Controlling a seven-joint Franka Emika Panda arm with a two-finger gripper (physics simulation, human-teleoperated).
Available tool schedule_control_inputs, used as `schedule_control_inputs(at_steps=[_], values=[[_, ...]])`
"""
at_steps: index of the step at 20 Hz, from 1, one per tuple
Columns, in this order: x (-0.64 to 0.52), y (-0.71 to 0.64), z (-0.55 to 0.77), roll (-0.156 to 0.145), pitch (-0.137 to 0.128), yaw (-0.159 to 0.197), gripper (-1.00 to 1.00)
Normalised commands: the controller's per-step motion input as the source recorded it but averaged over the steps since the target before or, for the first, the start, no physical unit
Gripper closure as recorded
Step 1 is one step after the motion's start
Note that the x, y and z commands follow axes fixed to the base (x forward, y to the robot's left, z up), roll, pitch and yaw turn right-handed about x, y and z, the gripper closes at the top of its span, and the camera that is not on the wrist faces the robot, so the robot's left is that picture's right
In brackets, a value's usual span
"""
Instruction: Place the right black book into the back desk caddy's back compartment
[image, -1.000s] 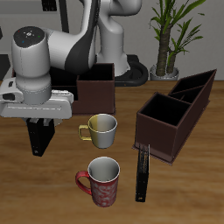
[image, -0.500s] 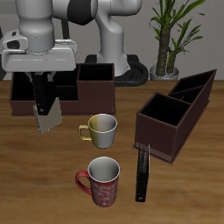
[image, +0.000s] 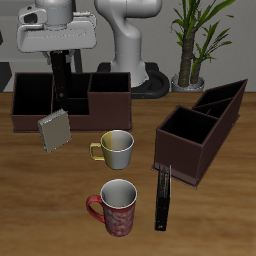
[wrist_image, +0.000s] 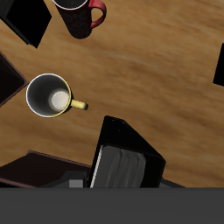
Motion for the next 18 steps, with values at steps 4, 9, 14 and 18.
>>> schedule_control_inputs(at_steps=[4,9,14,18], values=[[-0.3,0.01,0.01,-0.012,0.02,0.042,1.0],[-0.41,-0.15,-0.03,-0.041,0.008,0.025,1.0],[-0.29,-0.16,0.05,-0.089,0.007,-0.038,1.0],[-0.38,-0.07,0.09,-0.094,-0.056,-0.105,1.0]])
